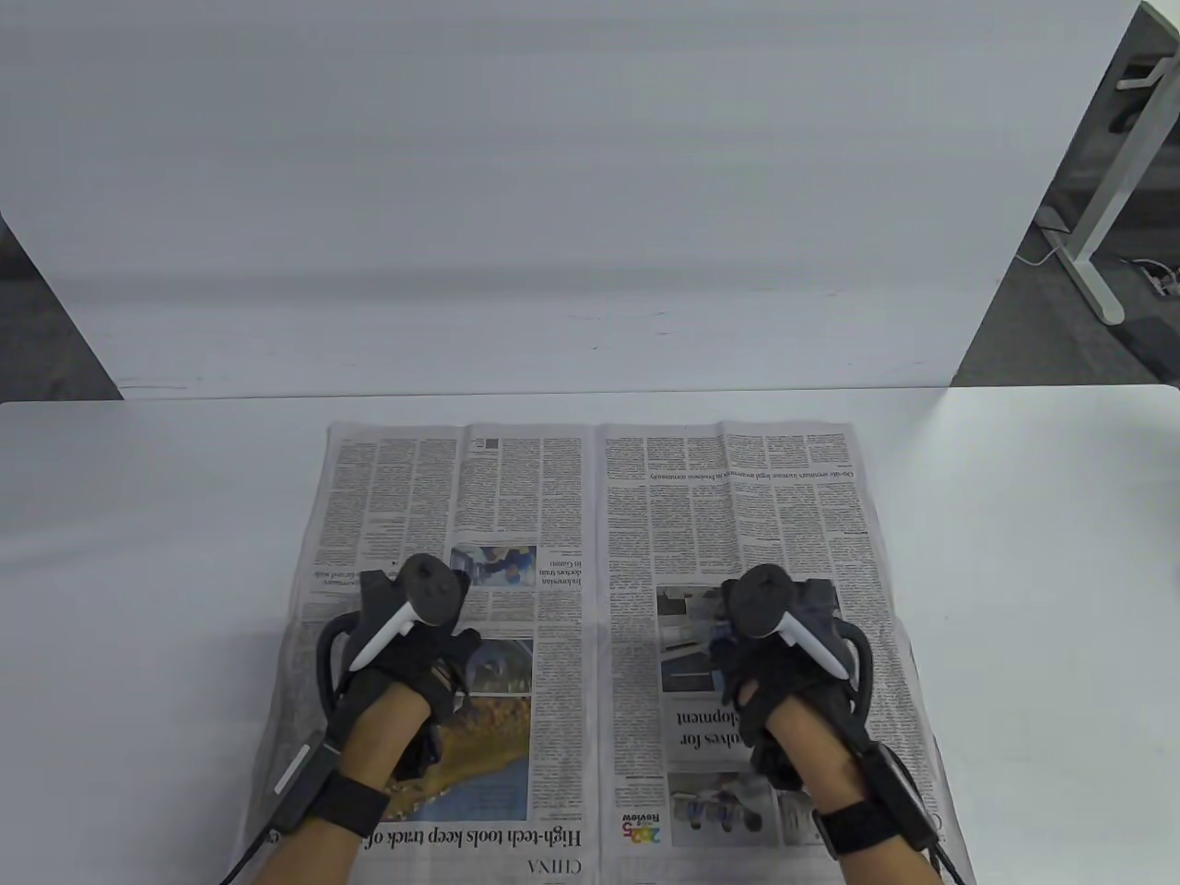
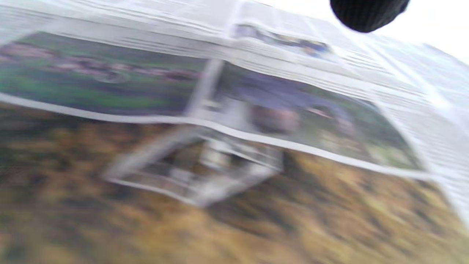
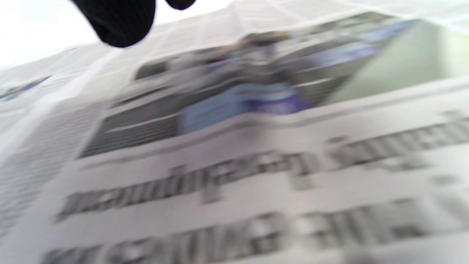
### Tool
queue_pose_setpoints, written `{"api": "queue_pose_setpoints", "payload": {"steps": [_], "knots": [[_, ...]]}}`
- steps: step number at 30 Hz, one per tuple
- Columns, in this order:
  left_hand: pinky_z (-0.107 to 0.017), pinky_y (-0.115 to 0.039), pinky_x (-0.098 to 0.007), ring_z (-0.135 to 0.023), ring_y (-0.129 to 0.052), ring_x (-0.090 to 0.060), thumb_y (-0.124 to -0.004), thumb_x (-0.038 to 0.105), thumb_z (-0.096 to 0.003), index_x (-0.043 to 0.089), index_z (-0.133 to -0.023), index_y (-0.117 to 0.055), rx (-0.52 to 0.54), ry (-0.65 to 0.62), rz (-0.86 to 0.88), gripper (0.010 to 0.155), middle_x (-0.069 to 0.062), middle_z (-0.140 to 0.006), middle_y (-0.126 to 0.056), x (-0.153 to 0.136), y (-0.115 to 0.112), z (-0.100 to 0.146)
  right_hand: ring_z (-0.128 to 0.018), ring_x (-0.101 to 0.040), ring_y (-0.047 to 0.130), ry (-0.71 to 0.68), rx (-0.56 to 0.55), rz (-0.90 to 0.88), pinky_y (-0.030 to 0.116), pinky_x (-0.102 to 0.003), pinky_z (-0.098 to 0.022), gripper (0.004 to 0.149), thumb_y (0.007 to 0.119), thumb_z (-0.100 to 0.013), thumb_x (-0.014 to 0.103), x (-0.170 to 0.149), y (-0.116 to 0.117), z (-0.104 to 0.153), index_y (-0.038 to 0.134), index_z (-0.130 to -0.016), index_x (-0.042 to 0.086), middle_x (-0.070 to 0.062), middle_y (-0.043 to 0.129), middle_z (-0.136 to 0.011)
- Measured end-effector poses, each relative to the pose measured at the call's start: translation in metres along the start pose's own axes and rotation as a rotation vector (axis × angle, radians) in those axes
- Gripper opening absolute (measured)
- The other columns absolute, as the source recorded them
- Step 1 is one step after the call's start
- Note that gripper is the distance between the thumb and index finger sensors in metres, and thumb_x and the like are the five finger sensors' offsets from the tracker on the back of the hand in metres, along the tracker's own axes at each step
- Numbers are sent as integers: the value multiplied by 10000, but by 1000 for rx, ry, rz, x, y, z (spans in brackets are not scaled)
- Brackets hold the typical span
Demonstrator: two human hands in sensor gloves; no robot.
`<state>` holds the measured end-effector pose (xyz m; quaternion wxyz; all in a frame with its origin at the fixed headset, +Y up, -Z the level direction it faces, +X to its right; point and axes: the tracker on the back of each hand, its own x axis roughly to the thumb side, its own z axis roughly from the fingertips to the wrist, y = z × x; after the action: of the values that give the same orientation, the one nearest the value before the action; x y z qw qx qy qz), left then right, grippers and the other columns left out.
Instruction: Unfold folded newspaper and lay flat
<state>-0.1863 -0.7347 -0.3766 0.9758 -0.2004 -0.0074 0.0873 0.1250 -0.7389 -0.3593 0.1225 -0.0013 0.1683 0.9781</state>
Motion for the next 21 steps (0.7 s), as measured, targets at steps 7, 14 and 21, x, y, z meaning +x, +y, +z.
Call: {"api": "queue_pose_setpoints", "payload": {"steps": [7,14,21], "knots": [[-704,-283,-740,-1036,-122,-514,-653,509,-462,386,-1053,-269,-52,-95,-30,715,-75,-1140,-106,53,-27,-6,-1033,-491,183,-122,7,17,276,-772,-643,708,705,-462,478,54,34,4,364,-1054,292,-110,219,-1159],[-698,-284,-747,-1033,-125,-518,-652,510,-463,381,-1054,-274,-66,-108,-54,714,-78,-1138,-107,61,-40,-7,-1031,-490,167,-147,44,41,272,-775,-639,706,701,-467,482,64,47,3,354,-1054,300,-104,206,-1159],[-693,-272,-751,-1025,-106,-521,-650,513,-464,387,-1053,-274,-86,-107,-79,710,-75,-1134,-98,64,-49,-9,-1020,-498,168,-143,70,52,280,-781,-625,701,699,-468,481,62,56,-2,361,-1052,291,-117,213,-1153]]}}
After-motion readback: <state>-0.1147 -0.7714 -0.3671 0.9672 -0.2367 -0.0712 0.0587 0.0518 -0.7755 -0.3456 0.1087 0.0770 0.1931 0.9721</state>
